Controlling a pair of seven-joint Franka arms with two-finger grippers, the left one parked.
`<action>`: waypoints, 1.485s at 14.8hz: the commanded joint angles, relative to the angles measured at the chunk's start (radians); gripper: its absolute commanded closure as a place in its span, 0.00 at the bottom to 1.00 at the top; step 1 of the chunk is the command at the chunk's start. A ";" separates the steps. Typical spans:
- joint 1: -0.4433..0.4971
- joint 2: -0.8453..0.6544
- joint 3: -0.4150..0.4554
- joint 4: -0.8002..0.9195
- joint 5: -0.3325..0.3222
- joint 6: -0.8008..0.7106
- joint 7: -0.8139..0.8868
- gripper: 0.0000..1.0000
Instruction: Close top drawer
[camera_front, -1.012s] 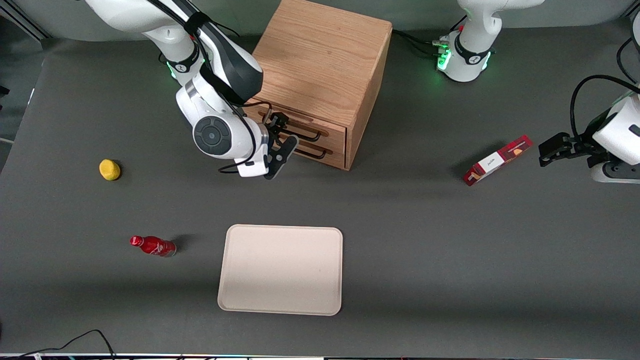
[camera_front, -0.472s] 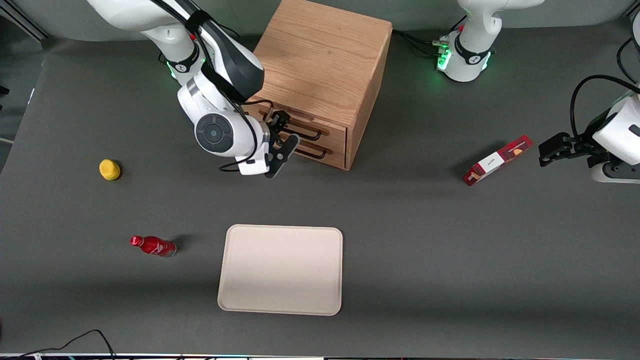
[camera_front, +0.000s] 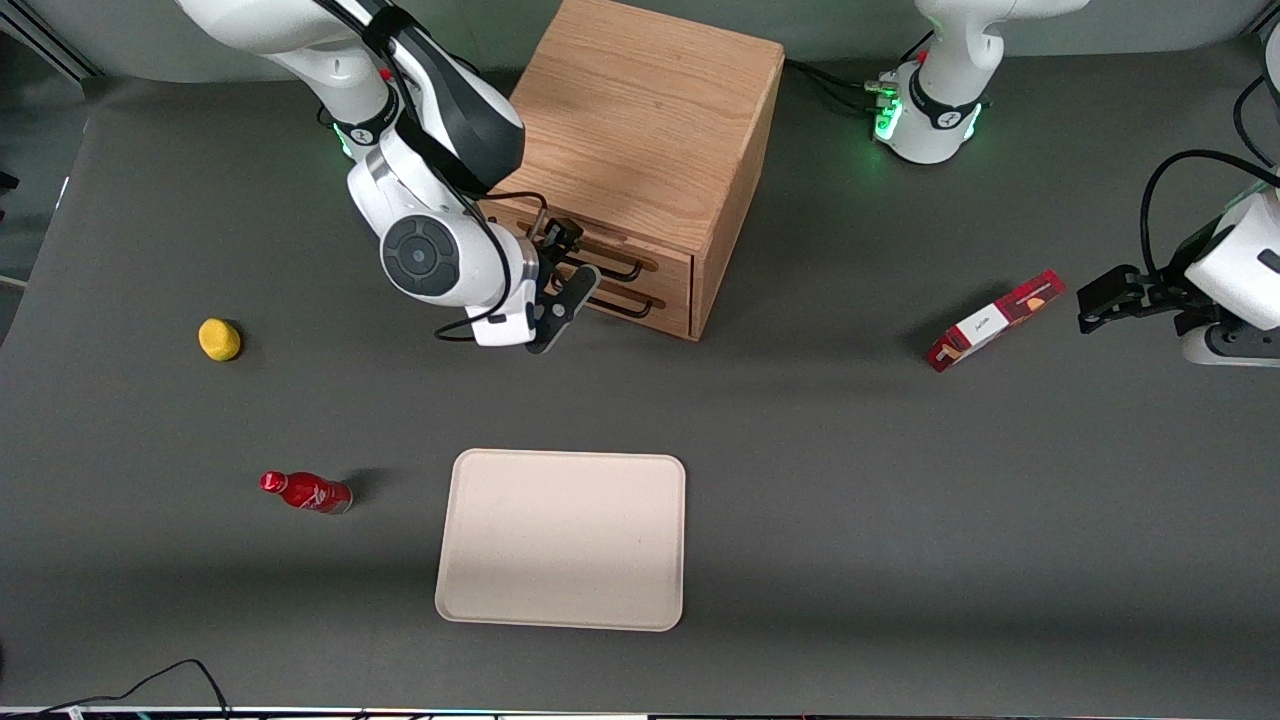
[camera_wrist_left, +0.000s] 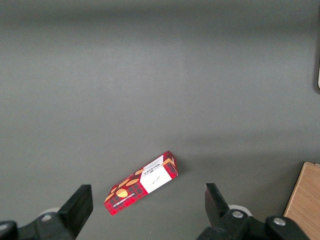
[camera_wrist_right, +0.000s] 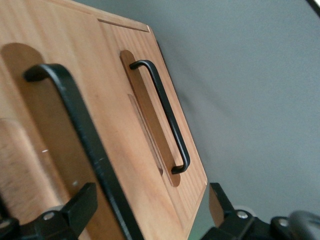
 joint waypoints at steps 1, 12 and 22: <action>-0.010 -0.017 0.017 0.030 0.033 -0.045 0.040 0.00; -0.016 -0.182 -0.302 0.097 -0.042 -0.099 0.154 0.00; 0.000 -0.343 -0.637 0.010 -0.250 -0.054 0.217 0.00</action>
